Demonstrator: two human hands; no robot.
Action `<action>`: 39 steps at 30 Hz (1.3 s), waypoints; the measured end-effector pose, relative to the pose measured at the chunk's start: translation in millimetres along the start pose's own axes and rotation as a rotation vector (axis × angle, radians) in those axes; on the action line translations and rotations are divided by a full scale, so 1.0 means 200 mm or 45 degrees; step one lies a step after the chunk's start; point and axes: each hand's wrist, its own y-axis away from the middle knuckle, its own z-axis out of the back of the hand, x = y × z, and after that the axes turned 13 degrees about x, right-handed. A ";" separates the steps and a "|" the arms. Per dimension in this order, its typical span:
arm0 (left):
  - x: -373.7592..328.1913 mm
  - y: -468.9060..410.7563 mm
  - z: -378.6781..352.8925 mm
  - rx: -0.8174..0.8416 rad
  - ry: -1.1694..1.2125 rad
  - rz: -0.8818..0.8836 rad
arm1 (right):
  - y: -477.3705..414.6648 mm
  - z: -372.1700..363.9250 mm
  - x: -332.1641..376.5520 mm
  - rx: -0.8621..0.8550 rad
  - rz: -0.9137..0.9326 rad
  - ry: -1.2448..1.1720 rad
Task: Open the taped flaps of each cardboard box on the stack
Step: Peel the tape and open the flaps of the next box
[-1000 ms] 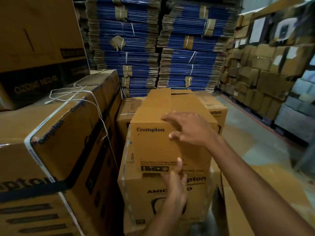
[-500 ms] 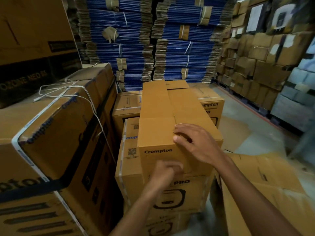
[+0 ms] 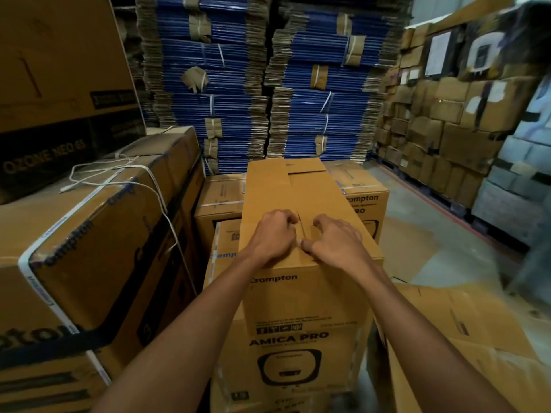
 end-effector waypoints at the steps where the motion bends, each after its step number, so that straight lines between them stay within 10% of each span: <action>1: 0.00 -0.01 -0.02 -0.014 -0.013 -0.012 | -0.01 0.00 -0.01 -0.003 -0.017 0.003; 10: 0.05 0.01 -0.07 0.107 -0.392 -0.058 | -0.05 0.13 0.08 0.074 0.078 0.219; 23: -0.15 -0.17 -0.03 0.473 -0.052 -0.031 | -0.17 0.36 0.04 0.163 0.097 0.082; 39: -0.37 -0.07 0.15 0.157 -0.081 0.132 | -0.27 0.66 -0.06 0.331 0.182 0.134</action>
